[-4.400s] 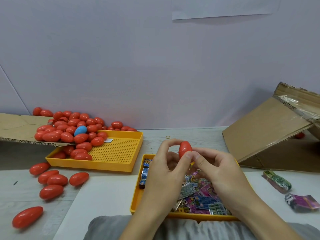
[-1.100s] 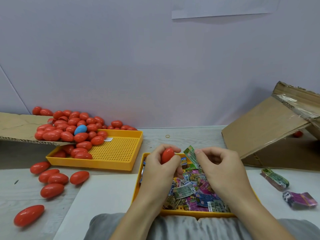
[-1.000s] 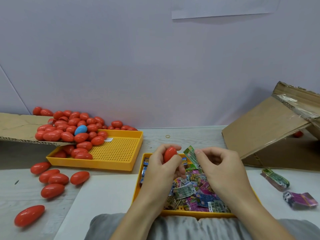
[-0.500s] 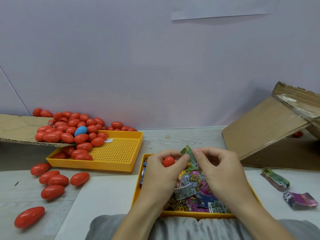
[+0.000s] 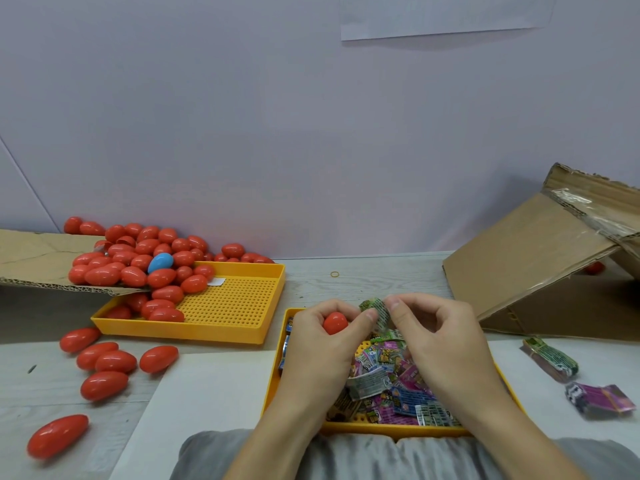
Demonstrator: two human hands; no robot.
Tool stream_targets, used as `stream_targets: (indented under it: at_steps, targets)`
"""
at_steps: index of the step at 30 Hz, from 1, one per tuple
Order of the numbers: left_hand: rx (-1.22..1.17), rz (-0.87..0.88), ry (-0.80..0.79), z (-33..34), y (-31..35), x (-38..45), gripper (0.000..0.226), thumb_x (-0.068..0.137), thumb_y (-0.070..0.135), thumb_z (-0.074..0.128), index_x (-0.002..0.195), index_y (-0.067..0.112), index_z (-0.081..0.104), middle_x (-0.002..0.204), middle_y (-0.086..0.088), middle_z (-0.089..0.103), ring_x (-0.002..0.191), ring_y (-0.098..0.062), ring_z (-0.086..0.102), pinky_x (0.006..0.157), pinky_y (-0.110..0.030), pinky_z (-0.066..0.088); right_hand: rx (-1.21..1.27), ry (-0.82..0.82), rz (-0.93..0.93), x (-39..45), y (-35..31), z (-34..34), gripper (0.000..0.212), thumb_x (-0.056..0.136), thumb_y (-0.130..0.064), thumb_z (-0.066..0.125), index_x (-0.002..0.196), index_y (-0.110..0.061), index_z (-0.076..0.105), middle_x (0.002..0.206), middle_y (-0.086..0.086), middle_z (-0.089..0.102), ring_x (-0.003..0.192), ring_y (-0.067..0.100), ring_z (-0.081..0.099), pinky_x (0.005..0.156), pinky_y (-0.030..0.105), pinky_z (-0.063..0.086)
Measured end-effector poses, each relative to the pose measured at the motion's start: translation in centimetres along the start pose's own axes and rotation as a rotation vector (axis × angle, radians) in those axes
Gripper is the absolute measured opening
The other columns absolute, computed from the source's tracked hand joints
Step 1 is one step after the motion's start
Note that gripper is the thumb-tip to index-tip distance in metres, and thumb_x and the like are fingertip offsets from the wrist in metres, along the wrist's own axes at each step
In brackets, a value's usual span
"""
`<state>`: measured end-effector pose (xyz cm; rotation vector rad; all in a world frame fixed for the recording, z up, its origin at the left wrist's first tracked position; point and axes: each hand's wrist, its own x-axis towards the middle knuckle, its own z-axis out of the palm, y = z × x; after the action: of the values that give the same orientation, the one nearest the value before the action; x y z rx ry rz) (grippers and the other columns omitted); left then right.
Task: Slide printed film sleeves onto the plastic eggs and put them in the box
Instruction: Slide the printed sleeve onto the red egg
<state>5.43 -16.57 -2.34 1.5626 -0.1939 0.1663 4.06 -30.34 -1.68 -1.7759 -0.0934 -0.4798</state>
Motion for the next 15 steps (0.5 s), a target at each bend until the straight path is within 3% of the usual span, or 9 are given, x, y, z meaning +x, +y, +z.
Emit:
stream_targets:
  at_steps: [5, 11, 15]
  targets:
    - [0.040, 0.004, 0.019, 0.04, 0.14, -0.05, 0.026, 0.081, 0.021, 0.080, 0.058, 0.021, 0.067, 0.054, 0.008, 0.056, 0.049, -0.007, 0.050, 0.051, -0.020, 0.043, 0.017, 0.050, 0.011, 0.19, 0.05, -0.21, 0.012, 0.086, -0.024, 0.072, 0.075, -0.027, 0.075, 0.072, -0.011, 0.073, 0.063, 0.002, 0.064, 0.060, 0.026, 0.050]
    - [0.106, 0.015, 0.023, 0.12, 0.37, -0.29, 0.027, 0.080, 0.023, 0.081, 0.059, 0.018, 0.065, 0.053, 0.010, 0.053, 0.049, -0.007, 0.048, 0.051, -0.021, 0.043, 0.109, 0.032, 0.139, 0.52, 0.13, -0.57, 0.022, 0.092, -0.014, 0.065, 0.073, -0.018, 0.075, 0.067, -0.007, 0.071, 0.058, -0.001, 0.059, 0.048, 0.020, 0.048]
    - [0.100, 0.019, 0.009, 0.13, 0.44, -0.26, 0.028, 0.080, 0.023, 0.081, 0.058, 0.018, 0.064, 0.050, 0.011, 0.051, 0.048, -0.007, 0.046, 0.049, -0.018, 0.040, 0.117, -0.055, 0.114, 0.31, -0.29, -0.52, 0.016, 0.090, -0.021, 0.068, 0.076, -0.017, 0.075, 0.068, -0.007, 0.071, 0.057, -0.002, 0.059, 0.050, 0.013, 0.045]
